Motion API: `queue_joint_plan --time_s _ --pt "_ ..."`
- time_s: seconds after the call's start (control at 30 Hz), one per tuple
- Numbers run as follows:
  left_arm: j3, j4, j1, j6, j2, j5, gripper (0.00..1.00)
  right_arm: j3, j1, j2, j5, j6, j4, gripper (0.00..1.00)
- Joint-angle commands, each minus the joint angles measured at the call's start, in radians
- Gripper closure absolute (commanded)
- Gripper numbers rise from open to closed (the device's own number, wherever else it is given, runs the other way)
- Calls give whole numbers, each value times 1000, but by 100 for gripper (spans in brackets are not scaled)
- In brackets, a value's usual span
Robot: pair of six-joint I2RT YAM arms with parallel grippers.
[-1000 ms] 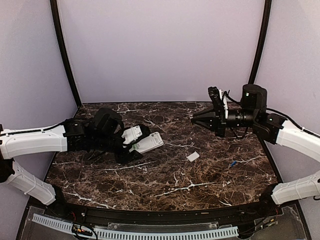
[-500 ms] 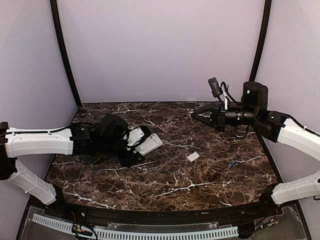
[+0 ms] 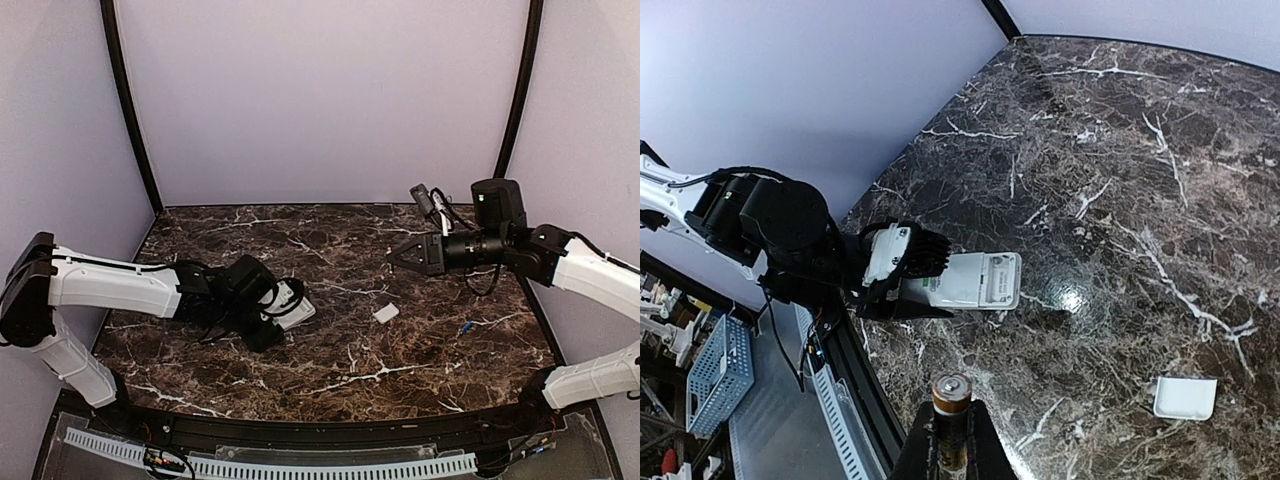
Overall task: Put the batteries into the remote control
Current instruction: Place the remote control without batteries at the center of the board.
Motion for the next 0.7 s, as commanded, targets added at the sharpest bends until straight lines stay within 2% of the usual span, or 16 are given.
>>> queue_joint_plan --time_s 0.0,0.17,0.3,0.4,0.47,0.53,0.67 --pt "49 -32 -22 -56 90 37 100 -35 11 19 12 51 -47 100" --pt "19 55 -94 -25 169 154 94 -61 19 44 -6 59 -67 100" --pt "40 90 -104 27 258 254 92 -67 30 71 17 73 -122 100" --pt "82 89 -104 85 330 270 91 -95 40 78 58 102 -120 100" --pt "100 97 -104 118 358 287 84 -116 44 79 72 123 -98 100" --pt "116 101 -104 150 379 316 70 -135 47 84 84 138 -77 100" --pt "124 113 -104 202 410 327 52 -154 52 108 115 155 -68 100"
